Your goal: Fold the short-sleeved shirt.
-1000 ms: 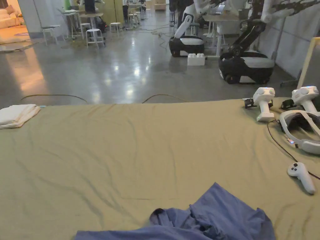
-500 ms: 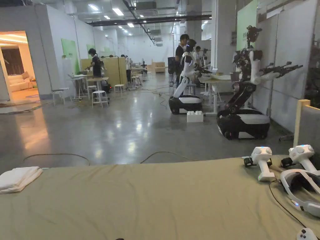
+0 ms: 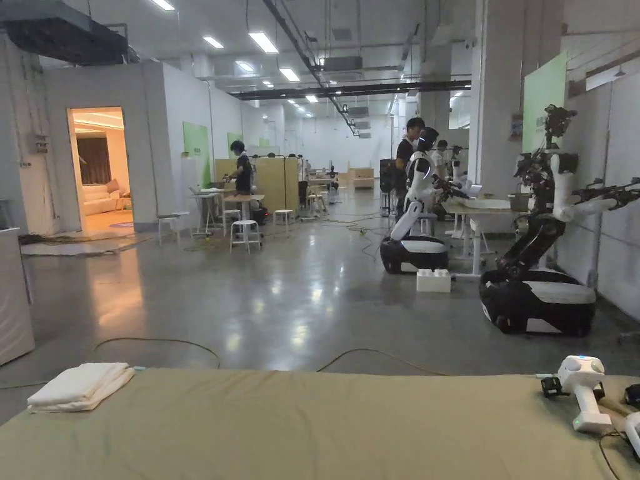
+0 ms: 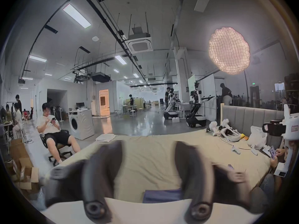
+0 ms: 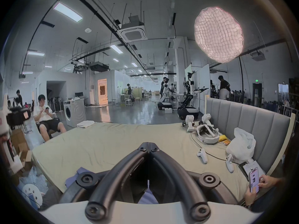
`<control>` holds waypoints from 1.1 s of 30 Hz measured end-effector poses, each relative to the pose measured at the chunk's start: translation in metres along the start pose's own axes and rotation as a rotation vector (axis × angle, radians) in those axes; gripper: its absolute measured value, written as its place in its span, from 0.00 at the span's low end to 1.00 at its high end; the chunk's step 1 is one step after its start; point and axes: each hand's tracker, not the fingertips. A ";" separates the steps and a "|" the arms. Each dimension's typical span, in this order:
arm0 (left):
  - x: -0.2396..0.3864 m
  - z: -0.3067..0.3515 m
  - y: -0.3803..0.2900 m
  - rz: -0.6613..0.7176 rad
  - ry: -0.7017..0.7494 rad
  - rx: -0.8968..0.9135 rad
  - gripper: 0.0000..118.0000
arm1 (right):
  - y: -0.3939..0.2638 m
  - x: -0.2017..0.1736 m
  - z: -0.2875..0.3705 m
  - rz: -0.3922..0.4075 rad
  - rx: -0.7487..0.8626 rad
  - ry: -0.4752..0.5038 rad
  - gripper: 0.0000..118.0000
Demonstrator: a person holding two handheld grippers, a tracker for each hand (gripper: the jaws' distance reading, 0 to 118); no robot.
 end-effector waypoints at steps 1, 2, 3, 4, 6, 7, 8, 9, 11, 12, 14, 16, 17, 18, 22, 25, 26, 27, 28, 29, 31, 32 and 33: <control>0.003 -0.002 -0.004 0.020 0.015 0.000 0.00 | 0.001 -0.001 0.001 -0.004 0.004 0.001 0.00; 0.003 0.000 -0.007 0.033 0.029 0.027 0.00 | 0.002 -0.001 0.002 -0.002 0.006 0.002 0.00; 0.000 -0.001 -0.006 0.040 -0.046 0.022 0.00 | 0.002 -0.003 0.003 0.004 0.009 -0.001 0.00; 0.000 -0.003 -0.001 0.029 -0.100 -0.034 0.00 | 0.002 -0.004 0.003 0.018 0.011 -0.009 0.00; 0.007 -0.005 -0.004 0.007 -0.049 0.007 0.00 | 0.002 -0.004 0.003 0.030 0.010 -0.012 0.00; 0.007 -0.008 -0.002 -0.003 -0.073 -0.006 0.00 | 0.002 -0.005 0.003 0.032 0.013 -0.009 0.00; 0.005 -0.005 0.000 -0.004 -0.070 -0.006 0.00 | 0.001 -0.005 0.004 0.034 0.021 -0.007 0.00; 0.007 -0.005 -0.001 -0.006 -0.061 0.007 0.00 | 0.001 -0.005 0.003 0.035 0.023 -0.008 0.00; 0.006 -0.006 0.000 0.011 -0.082 0.008 0.00 | 0.001 -0.005 0.002 0.033 0.023 -0.008 0.00; 0.006 -0.006 0.003 0.019 -0.083 0.013 0.00 | 0.001 -0.005 0.001 0.030 0.025 -0.007 0.00; 0.006 -0.008 0.003 0.033 -0.092 0.013 0.00 | 0.001 -0.006 -0.001 0.024 0.019 -0.001 0.00; 0.006 -0.017 0.003 0.010 -0.104 -0.016 0.00 | -0.001 -0.008 -0.003 0.029 0.005 0.003 0.00; 0.005 -0.026 0.001 -0.020 -0.130 -0.064 0.00 | -0.004 -0.007 -0.005 0.034 -0.004 0.005 0.00; 0.004 -0.033 -0.003 -0.027 -0.143 -0.086 0.00 | -0.007 -0.007 -0.005 0.034 -0.010 0.009 0.00; -0.013 -0.077 -0.031 0.080 -0.226 -0.244 0.06 | -0.021 -0.006 -0.006 0.017 -0.053 0.016 0.00; -0.024 -0.122 -0.065 0.137 -0.231 -0.396 0.36 | -0.033 -0.004 -0.005 0.001 -0.093 0.009 0.00; -0.023 -0.136 -0.078 0.109 -0.212 -0.444 0.50 | -0.036 -0.002 -0.005 -0.005 -0.106 0.010 0.00; -0.022 -0.152 -0.091 0.088 -0.212 -0.499 0.61 | -0.039 -0.001 -0.005 -0.011 -0.117 0.010 0.00; -0.023 -0.171 -0.109 0.090 -0.225 -0.564 0.68 | -0.044 0.001 -0.005 -0.020 -0.126 0.012 0.00; -0.023 -0.188 -0.124 0.101 -0.246 -0.623 0.73 | -0.047 0.003 -0.005 -0.029 -0.139 0.019 0.00; -0.026 -0.222 -0.157 0.184 -0.266 -0.700 0.75 | -0.053 0.007 -0.008 -0.037 -0.170 0.021 0.00; -0.029 -0.241 -0.173 0.240 -0.287 -0.763 0.75 | -0.056 0.008 -0.010 -0.036 -0.187 0.013 0.00; -0.030 -0.257 -0.188 0.273 -0.271 -0.833 0.75 | -0.058 0.010 -0.012 -0.035 -0.202 0.011 0.00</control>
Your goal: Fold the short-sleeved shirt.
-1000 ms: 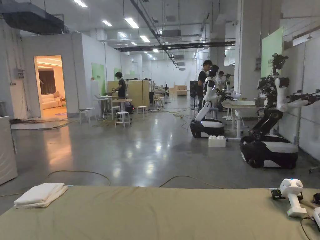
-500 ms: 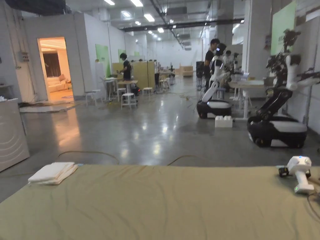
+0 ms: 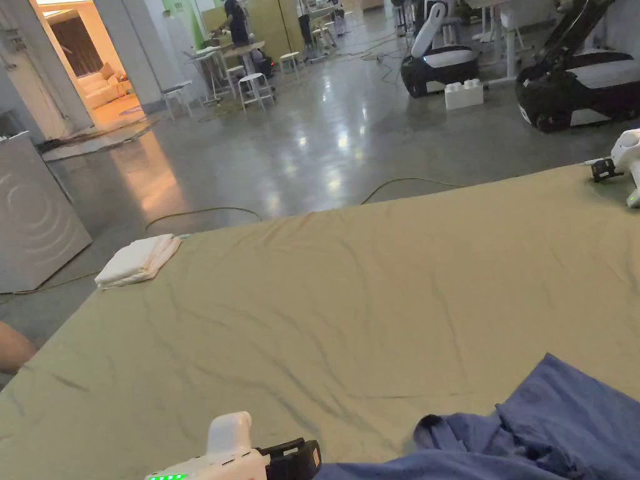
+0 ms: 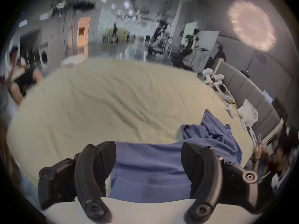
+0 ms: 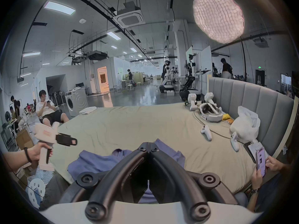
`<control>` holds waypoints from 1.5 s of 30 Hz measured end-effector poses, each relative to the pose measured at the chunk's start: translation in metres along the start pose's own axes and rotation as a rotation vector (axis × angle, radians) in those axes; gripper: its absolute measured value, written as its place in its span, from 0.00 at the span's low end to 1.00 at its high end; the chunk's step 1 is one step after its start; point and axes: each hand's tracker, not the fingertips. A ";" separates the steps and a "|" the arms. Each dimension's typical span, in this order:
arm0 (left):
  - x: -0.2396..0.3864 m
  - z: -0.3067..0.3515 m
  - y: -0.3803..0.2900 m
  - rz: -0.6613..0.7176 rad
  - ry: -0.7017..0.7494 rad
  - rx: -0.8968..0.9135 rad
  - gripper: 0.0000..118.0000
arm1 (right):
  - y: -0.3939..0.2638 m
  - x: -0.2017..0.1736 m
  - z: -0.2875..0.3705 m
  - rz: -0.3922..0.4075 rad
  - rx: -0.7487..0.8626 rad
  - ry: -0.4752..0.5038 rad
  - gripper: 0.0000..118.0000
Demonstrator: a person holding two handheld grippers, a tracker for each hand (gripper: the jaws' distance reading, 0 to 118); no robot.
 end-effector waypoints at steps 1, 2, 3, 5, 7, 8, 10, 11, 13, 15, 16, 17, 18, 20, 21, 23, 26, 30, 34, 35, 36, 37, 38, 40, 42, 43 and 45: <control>-0.008 -0.023 0.002 0.030 0.017 -0.059 0.75 | -0.002 0.001 -0.002 0.000 -0.014 -0.005 0.00; -0.016 -0.041 0.002 0.067 0.051 -0.083 0.75 | -0.003 0.002 -0.004 0.001 -0.023 -0.014 0.00; -0.023 -0.057 0.003 0.092 0.078 -0.128 0.74 | -0.004 0.002 -0.004 0.002 -0.033 -0.021 0.00; -0.035 -0.081 0.000 0.127 0.101 -0.205 0.71 | -0.006 0.001 -0.005 0.021 -0.078 -0.047 0.00; -0.042 -0.095 -0.005 0.119 0.110 -0.197 0.64 | -0.011 0.000 -0.005 0.055 -0.097 -0.076 0.00; -0.041 -0.099 -0.006 0.108 0.140 -0.199 0.61 | -0.013 0.000 -0.004 0.057 -0.110 -0.076 0.00; -0.033 -0.099 -0.007 0.048 0.209 -0.168 0.52 | -0.018 0.002 -0.008 0.045 -0.133 -0.071 0.00; -0.028 -0.097 -0.007 0.017 0.199 -0.167 0.37 | -0.020 0.003 -0.010 0.038 -0.145 -0.070 0.00; -0.020 -0.099 -0.005 0.005 0.184 -0.193 0.18 | -0.023 0.003 -0.014 0.033 -0.156 -0.071 0.00; -0.012 -0.109 -0.006 0.007 0.184 -0.204 0.05 | -0.023 0.004 -0.023 0.035 -0.168 -0.070 0.00; -0.008 -0.116 -0.008 -0.041 0.246 -0.223 0.05 | -0.021 0.004 -0.028 0.042 -0.179 -0.070 0.00; -0.007 -0.120 -0.010 -0.072 0.248 -0.229 0.04 | -0.017 0.005 -0.035 0.053 -0.189 -0.074 0.00; -0.008 -0.123 -0.010 -0.086 0.250 -0.240 0.04 | -0.013 0.007 -0.044 0.069 -0.196 -0.073 0.00; -0.011 -0.121 -0.006 -0.069 0.239 -0.244 0.04 | -0.001 0.014 -0.068 0.118 -0.231 -0.088 0.10; -0.011 -0.121 -0.005 -0.073 0.233 -0.252 0.04 | 0.005 0.018 -0.082 0.137 -0.277 -0.111 0.33; -0.014 -0.121 -0.003 -0.091 0.222 -0.265 0.04 | 0.013 0.031 -0.123 0.152 -0.359 -0.097 0.76; -0.020 -0.123 0.005 -0.047 0.205 -0.298 0.04 | 0.020 0.057 -0.186 0.126 -0.428 -0.035 0.75; -0.025 -0.123 0.011 -0.014 0.186 -0.327 0.04 | -0.001 0.095 -0.279 0.090 -0.614 -0.009 0.75; -0.028 -0.125 0.012 -0.012 0.174 -0.337 0.04 | -0.023 0.115 -0.356 0.130 -0.755 -0.030 0.75; -0.029 -0.125 0.011 -0.009 0.171 -0.336 0.04 | -0.030 0.116 -0.371 0.153 -0.796 -0.039 0.75; -0.030 -0.125 0.011 -0.002 0.167 -0.334 0.04 | -0.036 0.117 -0.383 0.168 -0.827 -0.043 0.75; -0.032 -0.124 0.011 0.005 0.162 -0.333 0.04 | -0.043 0.118 -0.395 0.182 -0.864 -0.049 0.74; -0.033 -0.124 0.011 0.008 0.159 -0.332 0.04 | -0.051 0.119 -0.402 0.190 -0.896 -0.058 0.73; -0.032 -0.123 0.011 0.016 0.156 -0.330 0.04 | -0.067 0.116 -0.405 0.199 -0.942 -0.065 0.66; -0.029 -0.125 0.010 0.006 0.167 -0.330 0.04 | -0.078 0.109 -0.399 0.219 -0.923 -0.056 0.42; -0.025 -0.126 0.011 -0.020 0.180 -0.331 0.04 | -0.075 0.105 -0.397 0.245 -0.883 -0.067 0.40; -0.018 -0.127 0.009 -0.087 0.207 -0.328 0.04 | -0.073 0.097 -0.391 0.265 -0.886 -0.035 0.15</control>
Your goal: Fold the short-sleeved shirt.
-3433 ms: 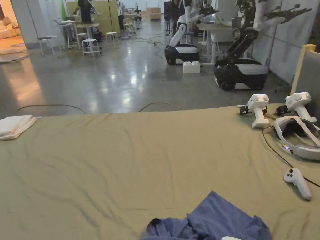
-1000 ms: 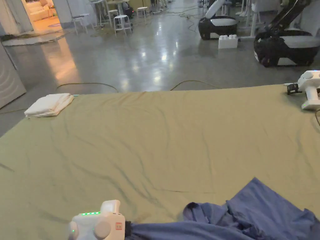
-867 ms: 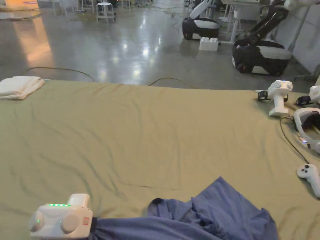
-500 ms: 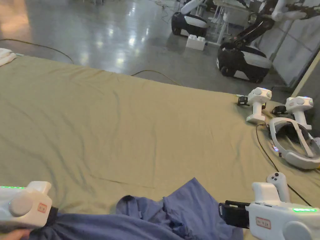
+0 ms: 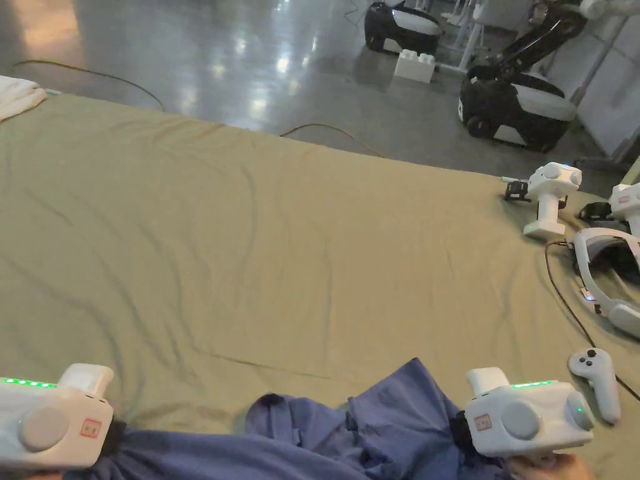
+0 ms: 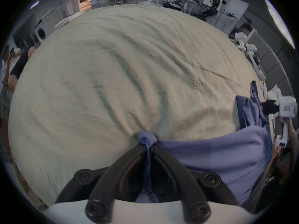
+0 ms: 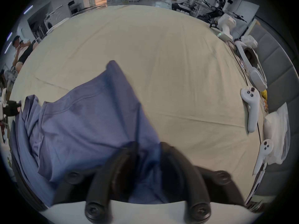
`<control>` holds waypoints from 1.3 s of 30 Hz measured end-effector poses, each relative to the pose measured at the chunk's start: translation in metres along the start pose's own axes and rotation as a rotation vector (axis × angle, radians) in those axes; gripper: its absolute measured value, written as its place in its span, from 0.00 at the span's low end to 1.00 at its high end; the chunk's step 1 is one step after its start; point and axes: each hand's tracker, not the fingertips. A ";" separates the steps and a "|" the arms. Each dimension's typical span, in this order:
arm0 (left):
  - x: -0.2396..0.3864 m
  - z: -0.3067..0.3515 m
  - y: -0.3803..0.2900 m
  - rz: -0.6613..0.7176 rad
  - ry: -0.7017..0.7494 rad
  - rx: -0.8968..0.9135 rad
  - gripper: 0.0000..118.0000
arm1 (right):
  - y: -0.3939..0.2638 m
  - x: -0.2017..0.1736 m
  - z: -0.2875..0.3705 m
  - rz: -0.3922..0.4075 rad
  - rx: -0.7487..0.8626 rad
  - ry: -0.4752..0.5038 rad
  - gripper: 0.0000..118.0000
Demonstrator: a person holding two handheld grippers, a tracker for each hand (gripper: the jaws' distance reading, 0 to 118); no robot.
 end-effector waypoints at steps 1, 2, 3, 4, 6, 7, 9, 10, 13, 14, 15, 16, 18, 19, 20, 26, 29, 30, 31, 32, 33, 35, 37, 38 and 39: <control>0.003 0.000 -0.001 -0.024 0.014 0.005 0.04 | 0.002 -0.004 -0.001 0.030 -0.006 -0.018 0.03; 0.005 0.000 -0.002 -0.014 0.013 0.006 0.04 | 0.004 -0.007 -0.001 0.031 -0.017 -0.027 0.03; 0.004 0.001 -0.003 -0.008 0.013 0.011 0.04 | 0.006 -0.004 0.000 0.026 -0.022 -0.027 0.03; 0.001 0.003 -0.004 0.006 0.005 0.021 0.04 | 0.006 -0.004 0.004 0.024 -0.022 -0.030 0.03; -0.008 0.012 -0.009 0.051 -0.045 0.066 0.04 | 0.005 -0.002 0.025 -0.016 0.030 -0.041 0.03; -0.011 0.024 -0.014 0.070 -0.060 0.107 0.04 | 0.005 0.004 0.040 -0.034 0.076 -0.024 0.03; -0.017 0.059 -0.026 0.094 -0.107 0.236 0.04 | -0.002 0.011 0.080 -0.056 0.184 0.009 0.02; -0.020 0.083 -0.033 0.103 -0.133 0.286 0.04 | -0.006 0.015 0.104 -0.062 0.238 0.004 0.02; -0.028 0.154 -0.044 0.115 -0.198 0.442 0.04 | -0.023 0.028 0.171 -0.135 0.393 0.020 0.02; -0.030 0.174 -0.045 0.119 -0.223 0.485 0.04 | -0.027 0.031 0.191 -0.170 0.420 0.037 0.02; -0.033 0.195 -0.047 0.123 -0.245 0.535 0.04 | -0.033 0.033 0.211 -0.203 0.476 0.044 0.02; -0.034 0.219 -0.048 0.130 -0.248 0.601 0.04 | -0.038 0.035 0.232 -0.214 0.530 0.044 0.02; -0.039 0.261 -0.044 0.128 -0.274 0.695 0.04 | -0.048 0.038 0.271 -0.233 0.619 0.030 0.02; -0.041 0.282 -0.041 0.134 -0.281 0.741 0.04 | -0.051 0.034 0.292 -0.234 0.672 0.014 0.02; -0.042 0.301 -0.036 0.131 -0.285 0.778 0.04 | -0.053 0.034 0.310 -0.231 0.710 0.000 0.02; -0.028 0.399 -0.007 0.075 -0.249 0.980 0.04 | -0.043 0.033 0.398 -0.275 0.920 -0.031 0.02; -0.019 0.434 0.012 0.048 -0.201 1.046 0.04 | -0.021 0.033 0.425 -0.234 0.965 -0.082 0.02; -0.017 0.442 0.020 0.042 -0.188 1.055 0.04 | -0.012 0.034 0.432 -0.229 0.968 -0.067 0.02; -0.015 0.451 0.030 0.040 -0.179 1.044 0.04 | -0.004 0.037 0.438 -0.242 0.977 -0.055 0.02; -0.014 0.458 0.037 0.050 -0.172 1.029 0.04 | 0.005 0.038 0.445 -0.254 0.980 -0.051 0.02; -0.012 0.463 0.042 0.046 -0.165 1.041 0.04 | 0.012 0.038 0.451 -0.255 0.986 -0.052 0.02; -0.010 0.473 0.057 0.023 -0.106 1.039 0.04 | 0.029 0.040 0.464 -0.255 1.016 -0.082 0.02; -0.008 0.483 0.068 0.017 -0.105 1.049 0.04 | 0.046 0.041 0.479 -0.261 1.032 -0.102 0.02; -0.009 0.486 0.076 0.016 -0.094 1.050 0.04 | 0.055 0.041 0.487 -0.260 1.039 -0.102 0.02; -0.007 0.491 0.082 0.018 -0.079 1.059 0.04 | 0.064 0.043 0.492 -0.256 1.048 -0.116 0.02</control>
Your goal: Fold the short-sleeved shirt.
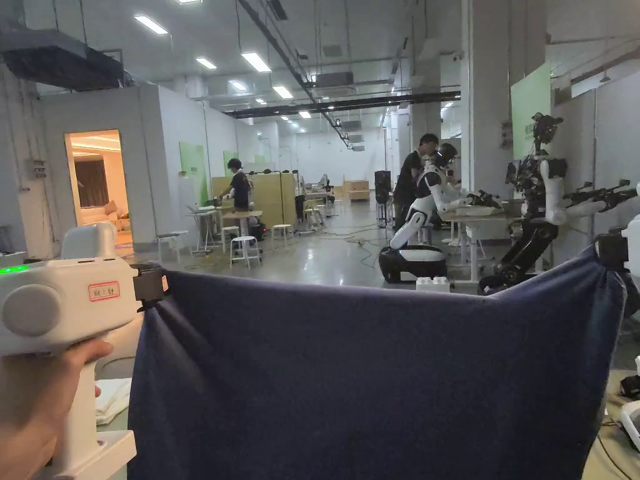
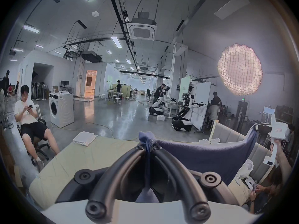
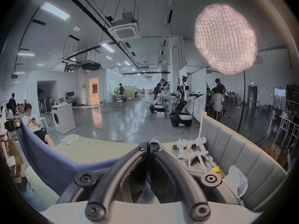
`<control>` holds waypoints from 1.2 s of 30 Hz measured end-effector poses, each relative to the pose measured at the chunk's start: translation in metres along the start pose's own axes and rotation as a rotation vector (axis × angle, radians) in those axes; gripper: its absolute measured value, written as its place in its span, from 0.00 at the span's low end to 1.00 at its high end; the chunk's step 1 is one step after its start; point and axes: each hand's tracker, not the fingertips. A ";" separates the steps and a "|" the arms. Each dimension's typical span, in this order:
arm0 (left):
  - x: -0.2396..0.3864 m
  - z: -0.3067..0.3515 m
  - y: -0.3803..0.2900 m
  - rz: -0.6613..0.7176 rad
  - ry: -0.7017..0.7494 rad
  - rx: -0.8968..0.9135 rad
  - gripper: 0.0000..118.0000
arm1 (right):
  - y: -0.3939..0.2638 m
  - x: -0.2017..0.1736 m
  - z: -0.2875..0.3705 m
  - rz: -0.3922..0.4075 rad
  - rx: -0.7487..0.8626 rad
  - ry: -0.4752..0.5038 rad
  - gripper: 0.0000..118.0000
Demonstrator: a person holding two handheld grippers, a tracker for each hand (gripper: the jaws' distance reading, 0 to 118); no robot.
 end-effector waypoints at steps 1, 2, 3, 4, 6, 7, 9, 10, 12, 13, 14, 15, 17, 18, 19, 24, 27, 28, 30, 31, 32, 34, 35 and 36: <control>0.000 -0.004 0.005 -0.003 0.006 0.010 0.04 | 0.009 -0.003 -0.003 0.016 0.014 -0.016 0.02; 0.001 -0.009 0.011 -0.007 0.015 0.019 0.04 | 0.018 -0.006 -0.007 0.032 0.033 -0.029 0.02; -0.001 -0.014 0.015 -0.006 0.021 0.017 0.04 | 0.025 -0.008 -0.011 0.043 0.036 -0.037 0.02; -0.001 -0.020 0.020 -0.011 0.026 0.012 0.04 | 0.033 -0.009 -0.017 0.052 0.041 -0.053 0.02; 0.000 -0.032 0.026 -0.017 0.046 0.009 0.04 | 0.046 -0.012 -0.026 0.047 0.048 -0.067 0.02; -0.002 -0.038 0.029 -0.016 0.049 0.010 0.04 | 0.052 -0.013 -0.031 0.049 0.055 -0.074 0.02; -0.002 -0.050 0.033 -0.004 0.054 0.016 0.04 | 0.062 -0.016 -0.041 0.056 0.066 -0.092 0.02; -0.002 -0.060 0.036 0.000 0.056 0.010 0.04 | 0.068 -0.018 -0.048 0.060 0.071 -0.108 0.02; 0.000 -0.079 0.040 -0.016 0.081 -0.005 0.04 | 0.075 -0.022 -0.060 0.050 0.107 -0.132 0.02; 0.002 -0.087 0.039 -0.017 0.092 0.005 0.04 | 0.077 -0.024 -0.068 0.030 0.118 -0.137 0.02; 0.003 -0.097 0.039 -0.013 0.100 0.003 0.04 | 0.079 -0.025 -0.077 0.019 0.118 -0.125 0.02; 0.000 -0.104 0.037 0.006 0.101 0.008 0.04 | 0.080 -0.026 -0.084 0.021 0.114 -0.120 0.02; -0.006 -0.121 0.034 0.058 0.081 -0.009 0.04 | 0.083 -0.034 -0.098 0.067 0.107 -0.133 0.02; -0.009 -0.128 0.032 0.067 0.067 0.001 0.04 | 0.083 -0.034 -0.104 0.064 0.109 -0.132 0.02; -0.010 -0.135 0.031 0.056 0.074 0.000 0.04 | 0.084 -0.035 -0.112 0.062 0.113 -0.134 0.02; -0.010 -0.181 0.032 -0.006 0.118 -0.026 0.04 | 0.093 -0.043 -0.157 0.083 0.100 -0.164 0.02; -0.010 -0.206 0.033 -0.018 0.133 -0.021 0.04 | 0.095 -0.051 -0.181 0.094 0.103 -0.176 0.02; -0.011 -0.214 0.034 -0.021 0.138 -0.025 0.04 | 0.096 -0.053 -0.190 0.094 0.105 -0.181 0.02; -0.013 -0.228 0.036 -0.025 0.156 -0.032 0.04 | 0.100 -0.059 -0.203 0.105 0.108 -0.185 0.02; -0.013 -0.233 0.037 -0.019 0.158 -0.033 0.04 | 0.102 -0.060 -0.207 0.117 0.112 -0.185 0.02; -0.016 -0.234 0.037 -0.004 0.154 -0.024 0.04 | 0.102 -0.063 -0.211 0.152 0.115 -0.183 0.02; -0.019 -0.240 0.037 0.016 0.146 -0.011 0.04 | 0.103 -0.069 -0.222 0.226 0.097 -0.224 0.02; -0.019 -0.243 0.038 0.007 0.145 -0.011 0.04 | 0.104 -0.070 -0.225 0.219 0.097 -0.221 0.02; -0.019 -0.246 0.037 -0.010 0.152 -0.015 0.04 | 0.107 -0.069 -0.227 0.214 0.097 -0.224 0.02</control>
